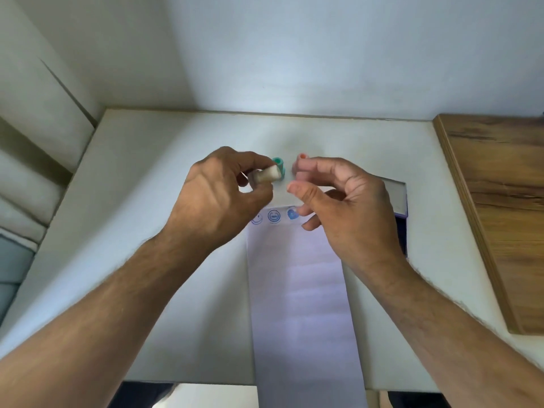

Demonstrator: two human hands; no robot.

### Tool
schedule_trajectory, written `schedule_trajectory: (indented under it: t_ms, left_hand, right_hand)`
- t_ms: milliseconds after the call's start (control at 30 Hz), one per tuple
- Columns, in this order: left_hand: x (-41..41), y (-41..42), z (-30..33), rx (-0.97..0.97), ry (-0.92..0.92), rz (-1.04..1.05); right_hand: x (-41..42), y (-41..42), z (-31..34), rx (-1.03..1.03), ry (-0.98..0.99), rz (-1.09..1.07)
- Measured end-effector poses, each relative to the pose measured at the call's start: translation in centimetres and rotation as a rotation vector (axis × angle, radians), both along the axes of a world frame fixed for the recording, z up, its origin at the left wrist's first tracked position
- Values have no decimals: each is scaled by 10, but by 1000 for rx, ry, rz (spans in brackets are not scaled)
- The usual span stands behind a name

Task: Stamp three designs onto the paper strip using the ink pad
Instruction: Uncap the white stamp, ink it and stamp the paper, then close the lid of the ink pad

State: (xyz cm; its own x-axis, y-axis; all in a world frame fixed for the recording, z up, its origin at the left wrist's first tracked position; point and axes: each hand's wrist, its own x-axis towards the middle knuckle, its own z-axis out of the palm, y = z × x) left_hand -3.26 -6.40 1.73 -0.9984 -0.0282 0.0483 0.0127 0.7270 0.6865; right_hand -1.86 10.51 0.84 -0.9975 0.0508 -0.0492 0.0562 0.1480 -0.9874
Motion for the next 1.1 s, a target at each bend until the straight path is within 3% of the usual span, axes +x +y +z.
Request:
schedule_trajectory:
  t_ms: [167,333,900,1100]
  left_hand:
    - [-7,-8,-16,42,-36,206]
    - [-10,-14,-35,26,-126,226]
    - [-11,-10,-35,87,-150,279]
    - [3,7,-11,38,190,238]
  right_hand:
    - [2,5,1,19,14,-23]
    - [2,9,0,48,18,-51]
    - [3,17,-5,122,-29,-98]
    - [16,44,1,373,-16,-168]
